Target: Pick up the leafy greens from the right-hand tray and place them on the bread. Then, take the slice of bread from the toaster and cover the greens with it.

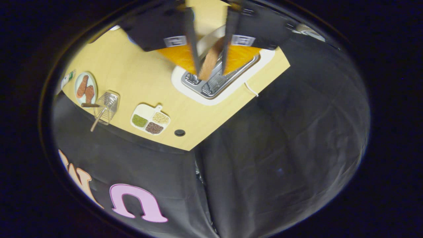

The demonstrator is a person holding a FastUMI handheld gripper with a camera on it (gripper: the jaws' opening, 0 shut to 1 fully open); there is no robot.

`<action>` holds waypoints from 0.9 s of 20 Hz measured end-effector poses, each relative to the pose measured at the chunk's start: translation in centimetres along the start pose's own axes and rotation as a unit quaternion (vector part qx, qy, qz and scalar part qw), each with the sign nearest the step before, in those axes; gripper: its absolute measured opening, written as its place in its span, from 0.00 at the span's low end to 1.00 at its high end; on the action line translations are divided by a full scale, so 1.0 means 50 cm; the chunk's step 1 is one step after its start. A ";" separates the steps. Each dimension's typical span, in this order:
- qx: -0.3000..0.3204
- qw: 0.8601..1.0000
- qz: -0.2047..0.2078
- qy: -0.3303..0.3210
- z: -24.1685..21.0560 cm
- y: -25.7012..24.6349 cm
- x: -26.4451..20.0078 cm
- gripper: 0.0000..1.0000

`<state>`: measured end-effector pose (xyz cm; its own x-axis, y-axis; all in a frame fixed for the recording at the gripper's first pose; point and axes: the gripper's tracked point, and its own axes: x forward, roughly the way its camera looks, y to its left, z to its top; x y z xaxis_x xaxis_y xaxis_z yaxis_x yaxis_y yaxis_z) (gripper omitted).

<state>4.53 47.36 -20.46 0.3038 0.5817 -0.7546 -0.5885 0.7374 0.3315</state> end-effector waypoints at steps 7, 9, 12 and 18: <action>0.008 1.000 0.012 0.000 -0.005 0.013 -0.032 0.09; -0.002 1.000 0.019 -0.011 0.001 0.019 -0.055 0.09; -0.007 0.999 0.023 -0.030 0.008 0.020 -0.089 0.09; 0.025 0.997 0.037 -0.065 0.030 -0.003 -0.151 0.09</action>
<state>3.43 43.38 -13.98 0.3571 0.6731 -0.6477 -0.5767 0.7043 0.4140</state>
